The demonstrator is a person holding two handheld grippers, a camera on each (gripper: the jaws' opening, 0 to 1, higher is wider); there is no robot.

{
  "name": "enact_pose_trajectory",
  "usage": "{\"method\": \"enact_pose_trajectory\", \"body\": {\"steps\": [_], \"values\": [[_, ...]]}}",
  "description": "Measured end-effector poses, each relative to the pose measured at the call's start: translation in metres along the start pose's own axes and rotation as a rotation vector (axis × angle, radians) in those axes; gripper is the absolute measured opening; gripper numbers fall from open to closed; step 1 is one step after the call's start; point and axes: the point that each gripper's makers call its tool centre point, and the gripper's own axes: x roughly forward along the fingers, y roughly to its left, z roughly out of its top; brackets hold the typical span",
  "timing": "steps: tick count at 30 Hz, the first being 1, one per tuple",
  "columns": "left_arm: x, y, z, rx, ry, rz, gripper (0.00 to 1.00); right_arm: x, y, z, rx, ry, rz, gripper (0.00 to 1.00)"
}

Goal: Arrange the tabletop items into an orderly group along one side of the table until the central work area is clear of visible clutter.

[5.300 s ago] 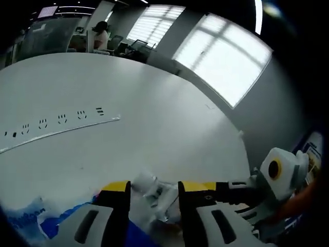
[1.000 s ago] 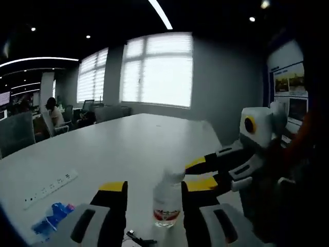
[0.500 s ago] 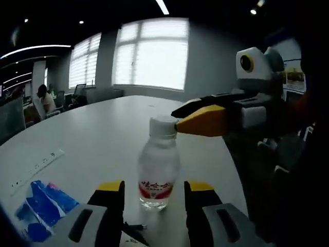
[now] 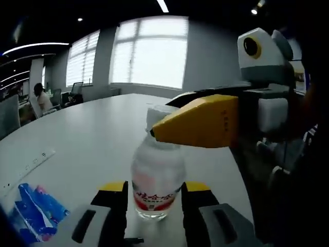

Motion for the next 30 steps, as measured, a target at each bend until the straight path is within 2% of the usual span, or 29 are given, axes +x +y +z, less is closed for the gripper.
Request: {"method": "enact_pose_trajectory", "body": {"steps": [9,14,22,26,30], "values": [[0.007,0.0006,-0.0031,-0.006,0.0,-0.013,0.39,0.0066,-0.0036,-0.0074,-0.009,0.014,-0.012,0.19],[0.0075,0.0015,-0.0045,-0.018,-0.001,-0.02,0.38,0.0091,-0.0028,-0.0085,-0.066,0.009,-0.018,0.18],[0.0073,0.0012,-0.0061,0.031,0.011,-0.021,0.36,0.0078,-0.0044,-0.0087,-0.037,0.004,-0.02,0.17],[0.006,-0.0018,-0.0047,0.027,0.017,-0.035,0.35,0.0063,-0.0066,-0.007,-0.005,0.001,-0.028,0.17],[0.004,-0.0034,0.0022,0.024,0.004,-0.035,0.35,0.0045,-0.0067,-0.0007,-0.01,-0.011,-0.026,0.17]]}}
